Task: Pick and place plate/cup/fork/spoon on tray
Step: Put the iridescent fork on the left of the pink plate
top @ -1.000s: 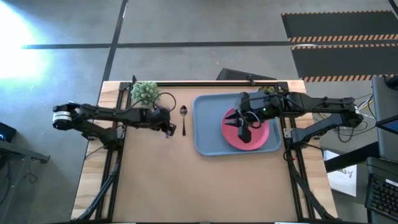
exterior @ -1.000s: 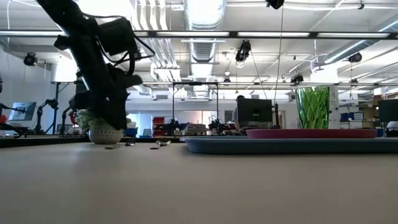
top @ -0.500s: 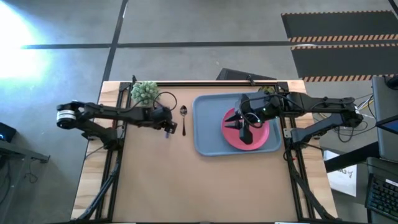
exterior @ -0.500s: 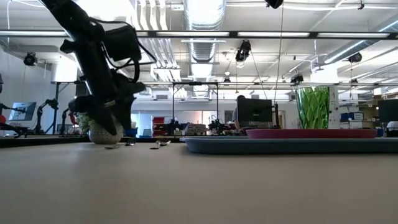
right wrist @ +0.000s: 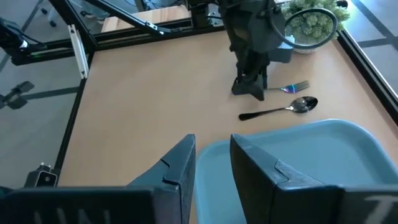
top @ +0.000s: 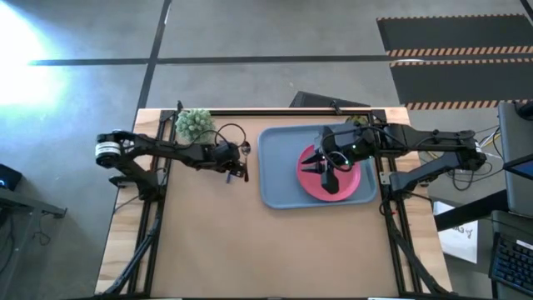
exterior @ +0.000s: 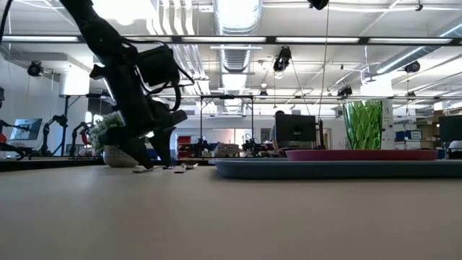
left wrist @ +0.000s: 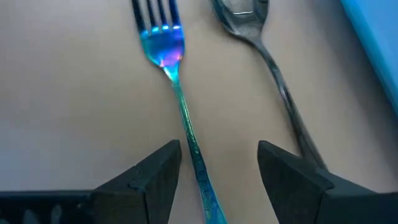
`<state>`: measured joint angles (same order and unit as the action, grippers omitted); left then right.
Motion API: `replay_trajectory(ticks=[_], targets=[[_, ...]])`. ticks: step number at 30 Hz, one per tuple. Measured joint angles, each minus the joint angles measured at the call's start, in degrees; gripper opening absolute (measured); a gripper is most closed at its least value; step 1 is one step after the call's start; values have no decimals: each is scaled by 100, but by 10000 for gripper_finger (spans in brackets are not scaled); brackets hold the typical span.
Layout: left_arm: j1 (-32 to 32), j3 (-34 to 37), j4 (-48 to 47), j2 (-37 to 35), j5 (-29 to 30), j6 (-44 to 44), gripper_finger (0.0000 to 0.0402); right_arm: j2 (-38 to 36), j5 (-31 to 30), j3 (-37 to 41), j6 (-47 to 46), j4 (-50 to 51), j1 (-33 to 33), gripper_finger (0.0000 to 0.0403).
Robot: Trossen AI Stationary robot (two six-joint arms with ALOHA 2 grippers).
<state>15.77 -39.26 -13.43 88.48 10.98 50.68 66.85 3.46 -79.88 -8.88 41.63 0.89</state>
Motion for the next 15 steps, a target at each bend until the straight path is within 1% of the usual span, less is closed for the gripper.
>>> replay_trajectory(ticks=[3, 10, 12, 15], targets=[[0, -35, -28, 116, -42, 0, 199, 0, -2, 0, 0, 2, 0, 89], [4, -20, -61, 117, -81, 1, 197, 0, -2, 2, 0, 4, 0, 88], [4, -20, -96, 117, -83, 0, 191, 0, -2, 2, 0, 4, 0, 86], [4, -19, -226, 120, -83, 1, 172, 0, -2, 2, -2, 4, 0, 84]])
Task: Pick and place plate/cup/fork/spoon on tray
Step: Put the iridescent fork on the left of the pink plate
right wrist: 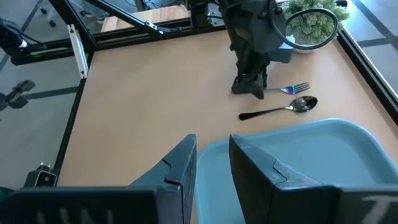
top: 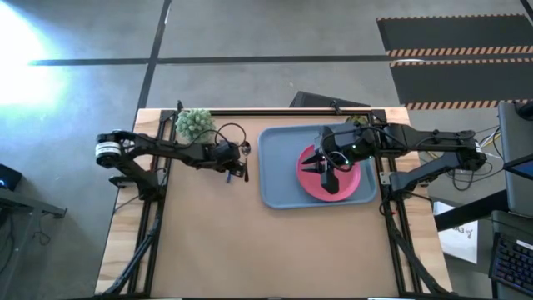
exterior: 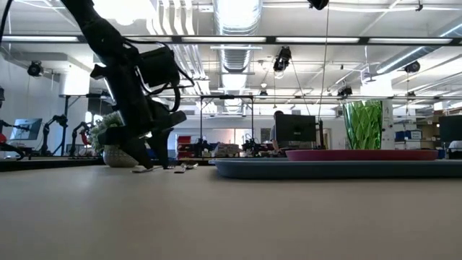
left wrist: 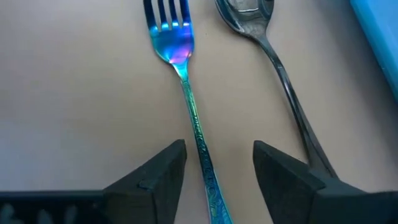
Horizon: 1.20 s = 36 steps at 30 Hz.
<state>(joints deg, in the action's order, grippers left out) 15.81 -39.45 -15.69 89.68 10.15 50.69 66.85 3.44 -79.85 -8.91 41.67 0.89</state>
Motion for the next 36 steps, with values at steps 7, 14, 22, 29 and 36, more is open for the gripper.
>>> replay_trajectory(ticks=[7, 14, 22, 29, 36], targets=[[7, 31, -158, 3, 44, -4, 85, 0, 0, 0, 0, 2, 0, 86], [2, 49, -222, 7, 55, -172, 8, 0, 2, 0, -1, 2, 0, 79], [-13, 24, -208, -119, 89, -184, 2, -2, 15, 0, 2, 6, 0, 81], [-185, -319, -211, -1056, 659, -200, 1, -7, 17, 0, 2, 25, 0, 79], [-536, -636, 94, -1783, 1440, -215, 1, -7, 14, 0, 7, 10, 0, 77]])
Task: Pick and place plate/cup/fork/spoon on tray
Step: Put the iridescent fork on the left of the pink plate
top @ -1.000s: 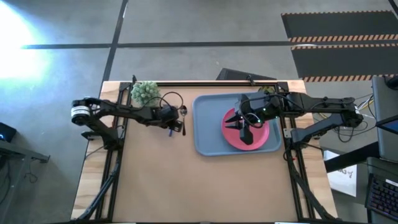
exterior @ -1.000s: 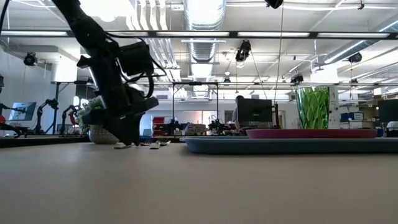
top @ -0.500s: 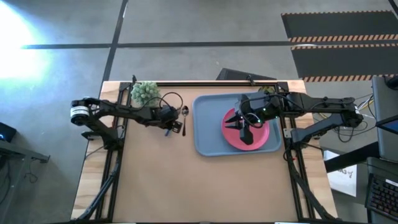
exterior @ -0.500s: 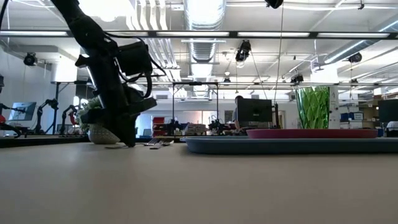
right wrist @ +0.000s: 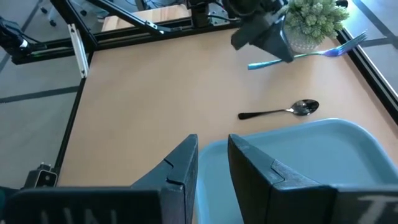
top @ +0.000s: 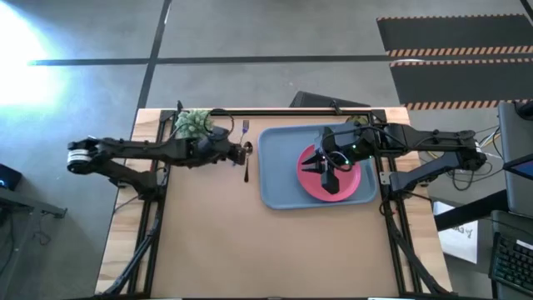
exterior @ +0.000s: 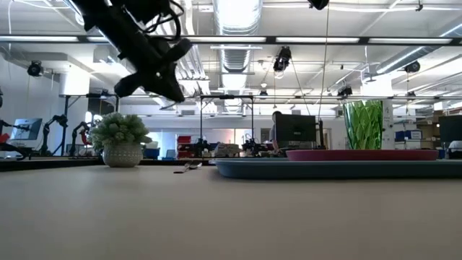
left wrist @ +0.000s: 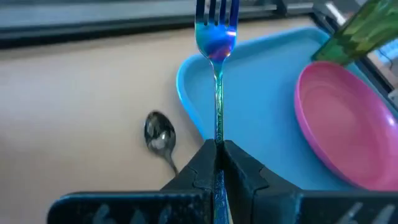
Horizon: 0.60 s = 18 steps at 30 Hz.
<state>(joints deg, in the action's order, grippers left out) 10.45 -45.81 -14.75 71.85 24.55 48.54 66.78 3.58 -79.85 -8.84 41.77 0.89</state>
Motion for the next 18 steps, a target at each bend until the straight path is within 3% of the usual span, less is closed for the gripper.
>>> replay_trajectory(ticks=[6, 12, 18], targets=[[-427, 38, 1149, 317, 396, 52, 0, 0, -7, 0, 28, -8, 0, 81], [-689, -112, 2762, 1354, 442, 117, 0, 0, -8, 0, 70, -31, 0, 76], [-826, -680, 2728, 2440, 340, 664, 0, 0, 1, 1, 112, -11, 0, 76]])
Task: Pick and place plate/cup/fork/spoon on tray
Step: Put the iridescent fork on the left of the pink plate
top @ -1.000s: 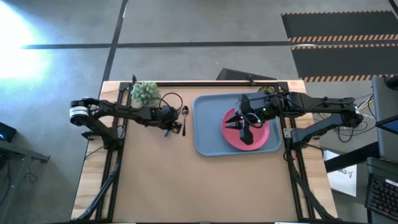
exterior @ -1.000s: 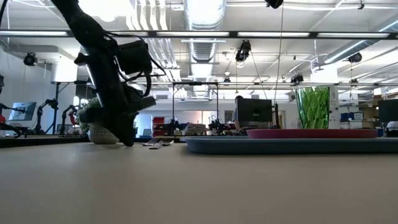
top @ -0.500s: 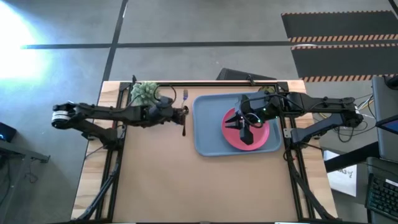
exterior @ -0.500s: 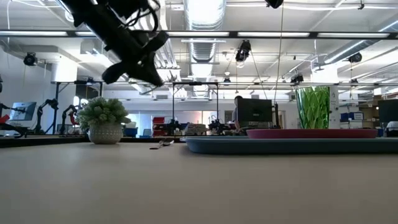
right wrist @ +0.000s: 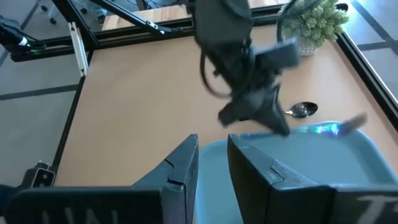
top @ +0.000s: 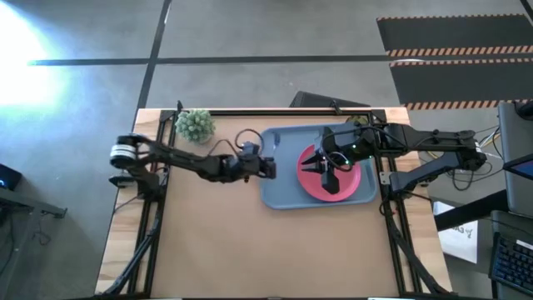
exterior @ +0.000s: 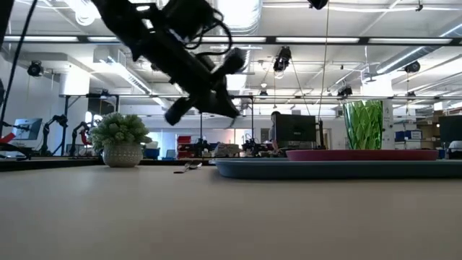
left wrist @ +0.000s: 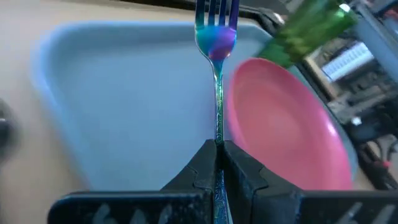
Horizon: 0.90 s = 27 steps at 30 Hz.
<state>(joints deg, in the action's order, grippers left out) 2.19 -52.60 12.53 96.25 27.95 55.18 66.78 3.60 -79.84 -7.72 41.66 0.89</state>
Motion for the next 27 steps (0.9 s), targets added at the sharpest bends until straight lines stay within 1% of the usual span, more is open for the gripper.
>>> replay_trajectory(ticks=[5, 10, 13, 20, 27], targets=[[-151, -732, 53, 593, -44, -4, 0, 0, 42, 1, 95, 1, 0, 76], [-262, -1264, -139, 946, -29, -22, 0, 0, 246, 1, 131, 1, 0, 73], [-323, -1361, -509, 1078, -18, 80, 0, 0, 286, 0, 138, -1, 0, 73], [-541, -1346, -893, 1253, 269, 997, 0, 0, 289, 1, 210, 6, 0, 70], [-633, -1363, -823, 1361, 406, 1353, 0, 0, 291, 1, 256, 1, 0, 68]])
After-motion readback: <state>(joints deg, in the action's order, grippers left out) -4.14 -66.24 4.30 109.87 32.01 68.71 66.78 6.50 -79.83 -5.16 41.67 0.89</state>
